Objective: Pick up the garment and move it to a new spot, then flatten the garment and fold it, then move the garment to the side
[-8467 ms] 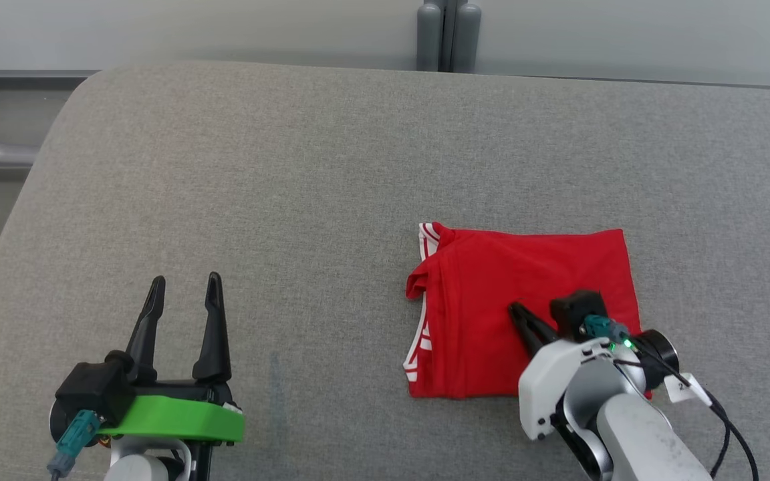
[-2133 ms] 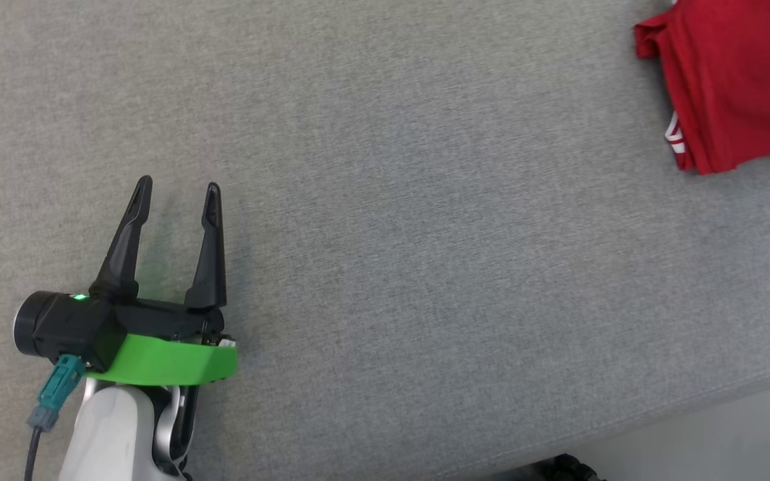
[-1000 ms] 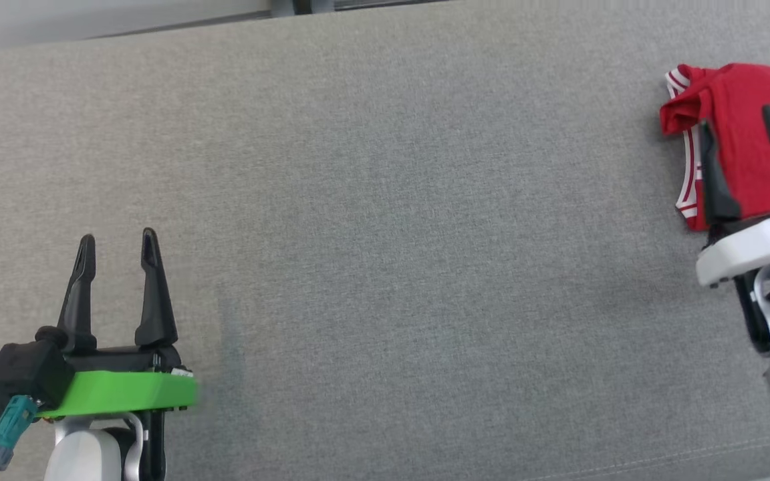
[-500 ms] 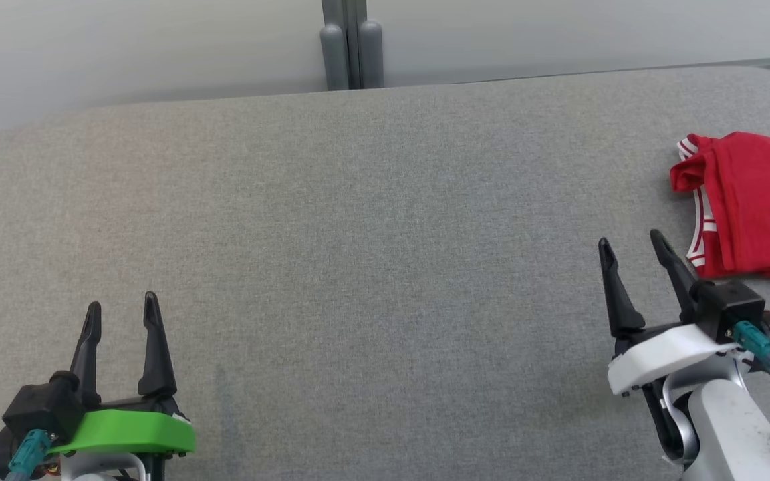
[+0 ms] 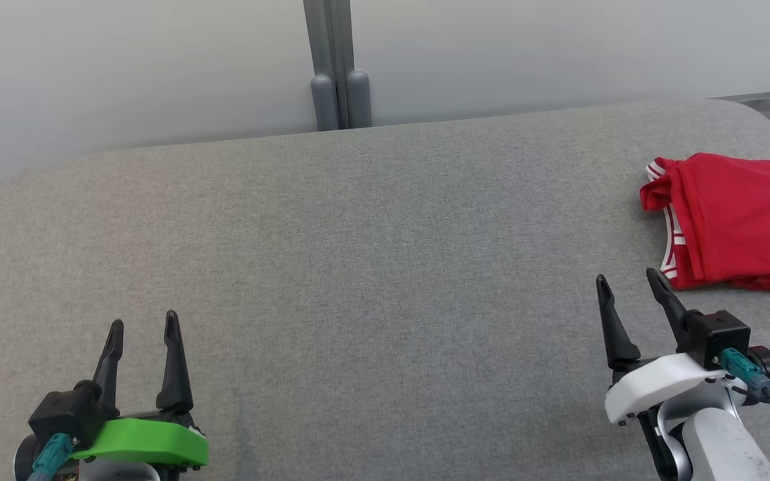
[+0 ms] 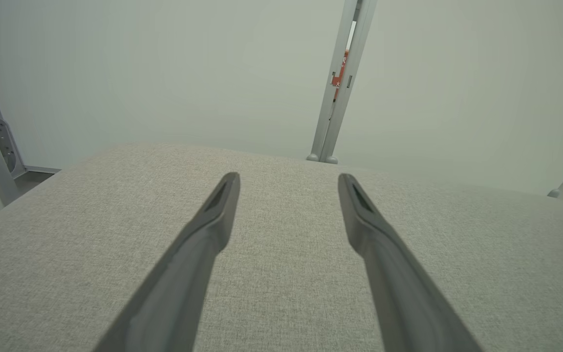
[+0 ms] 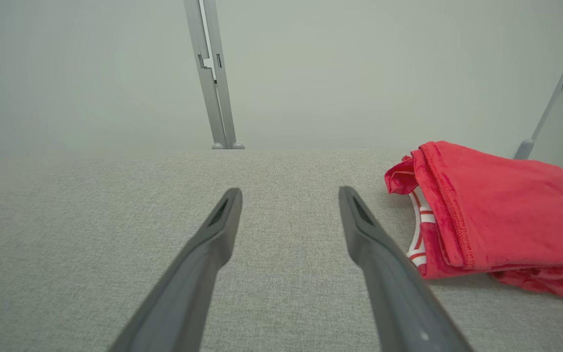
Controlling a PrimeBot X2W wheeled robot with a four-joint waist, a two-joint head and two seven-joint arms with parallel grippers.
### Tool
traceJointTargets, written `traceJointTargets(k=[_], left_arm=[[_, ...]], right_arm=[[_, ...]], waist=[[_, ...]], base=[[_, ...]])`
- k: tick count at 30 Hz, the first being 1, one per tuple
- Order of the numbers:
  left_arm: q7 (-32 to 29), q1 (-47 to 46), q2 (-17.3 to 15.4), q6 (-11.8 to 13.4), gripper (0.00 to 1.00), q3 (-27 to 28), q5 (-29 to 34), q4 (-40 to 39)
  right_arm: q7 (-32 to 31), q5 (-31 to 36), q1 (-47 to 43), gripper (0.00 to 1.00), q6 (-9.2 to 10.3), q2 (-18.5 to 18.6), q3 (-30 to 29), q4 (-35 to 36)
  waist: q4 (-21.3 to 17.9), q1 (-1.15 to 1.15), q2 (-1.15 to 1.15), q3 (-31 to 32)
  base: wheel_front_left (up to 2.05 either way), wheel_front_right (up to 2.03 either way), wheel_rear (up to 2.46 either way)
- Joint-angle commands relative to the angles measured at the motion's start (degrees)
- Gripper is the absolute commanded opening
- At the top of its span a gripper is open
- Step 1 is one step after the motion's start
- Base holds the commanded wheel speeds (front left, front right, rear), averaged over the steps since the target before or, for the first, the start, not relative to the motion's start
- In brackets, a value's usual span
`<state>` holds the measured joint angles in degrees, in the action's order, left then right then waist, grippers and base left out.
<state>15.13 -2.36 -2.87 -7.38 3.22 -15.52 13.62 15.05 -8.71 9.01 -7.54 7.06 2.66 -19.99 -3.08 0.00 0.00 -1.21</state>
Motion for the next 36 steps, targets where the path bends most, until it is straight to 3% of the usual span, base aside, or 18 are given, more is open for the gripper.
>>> traceJointTargets(k=[1,15,16,22,36], left_arm=[[-0.04,0.51,-0.08,-0.16,1.00,-0.08,-0.54,0.28],[-0.04,0.47,-0.08,-0.16,1.00,-0.53,-0.72,0.85],[0.00,0.01,0.00,0.00,0.00,-0.54,-1.07,0.81],[-0.04,1.08,0.56,0.01,0.00,-0.79,-1.47,3.88],[-3.97,0.12,0.46,-0.02,0.00,-0.03,-15.09,3.34]], right_arm=[[0.13,0.56,-0.24,1.00,0.13,-0.10,-0.15,-0.08],[0.13,0.52,0.10,1.00,0.13,-0.26,0.82,0.47],[0.00,0.27,0.07,0.00,0.00,-0.39,0.79,0.29],[-0.27,0.09,-2.14,0.00,-0.01,-1.22,0.87,-2.66],[-4.24,-14.98,-2.25,0.00,0.00,-1.77,-1.04,-1.18]], waist=[[-0.25,0.00,0.00,0.20],[-0.55,0.00,0.00,0.30],[-0.55,0.00,0.00,0.30],[-0.55,0.00,0.00,0.30],[-0.16,0.00,0.00,0.38]], base=[[0.00,0.00,0.00],[0.00,0.00,0.00],[0.00,0.00,0.00],[0.00,0.00,0.00],[0.00,0.00,0.00]])
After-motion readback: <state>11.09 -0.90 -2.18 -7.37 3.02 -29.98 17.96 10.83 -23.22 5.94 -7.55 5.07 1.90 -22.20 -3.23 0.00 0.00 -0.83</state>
